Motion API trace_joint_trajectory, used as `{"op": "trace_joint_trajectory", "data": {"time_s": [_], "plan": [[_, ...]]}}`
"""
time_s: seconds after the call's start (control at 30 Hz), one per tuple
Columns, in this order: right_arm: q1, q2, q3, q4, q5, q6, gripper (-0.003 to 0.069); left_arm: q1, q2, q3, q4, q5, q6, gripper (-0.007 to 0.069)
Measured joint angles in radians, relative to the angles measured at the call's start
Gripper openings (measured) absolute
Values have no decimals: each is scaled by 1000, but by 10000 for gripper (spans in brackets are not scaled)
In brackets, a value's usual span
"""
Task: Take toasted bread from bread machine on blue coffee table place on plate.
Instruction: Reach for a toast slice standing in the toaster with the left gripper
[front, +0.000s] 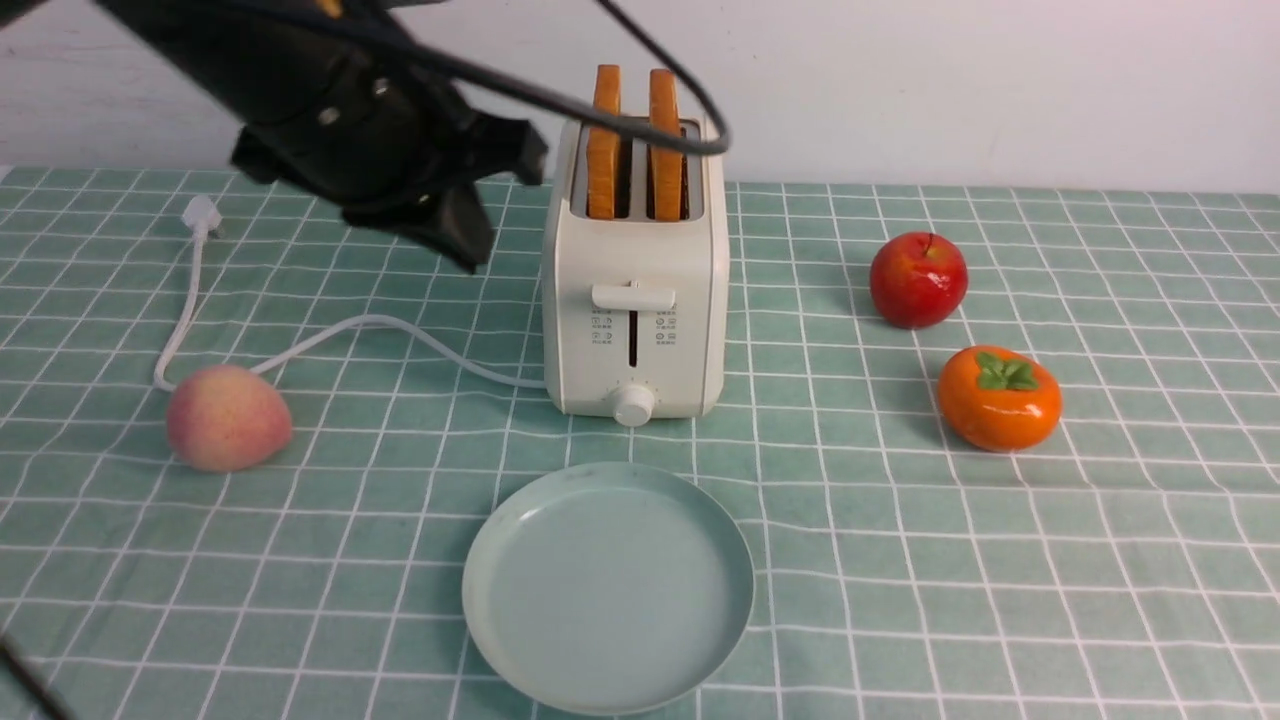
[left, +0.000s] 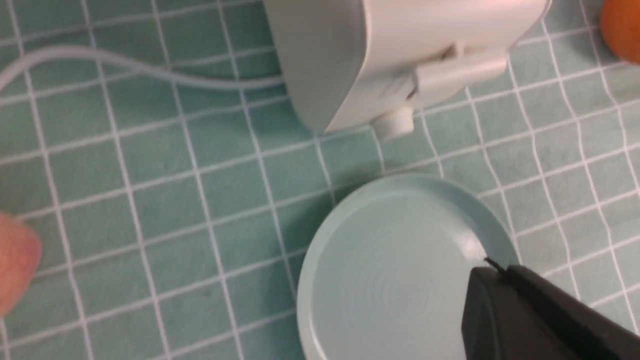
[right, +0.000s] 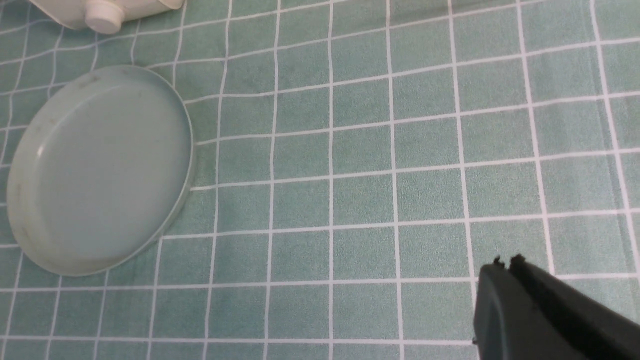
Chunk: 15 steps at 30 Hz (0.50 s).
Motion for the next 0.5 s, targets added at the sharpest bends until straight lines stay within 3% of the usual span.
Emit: {"op": "trace_joint_trajectory", "data": {"time_s": [0.3, 0.43, 0.5], "plan": [[0, -22, 39, -5, -41, 0, 13, -5, 369, -565, -23, 84, -33, -14], [0, -22, 39, -7, -48, 0, 16, -5, 464, -685, -25, 58, -40, -3], [0, -22, 40, -7, -48, 0, 20, -5, 498, -705, -17, 21, -41, 43]]}}
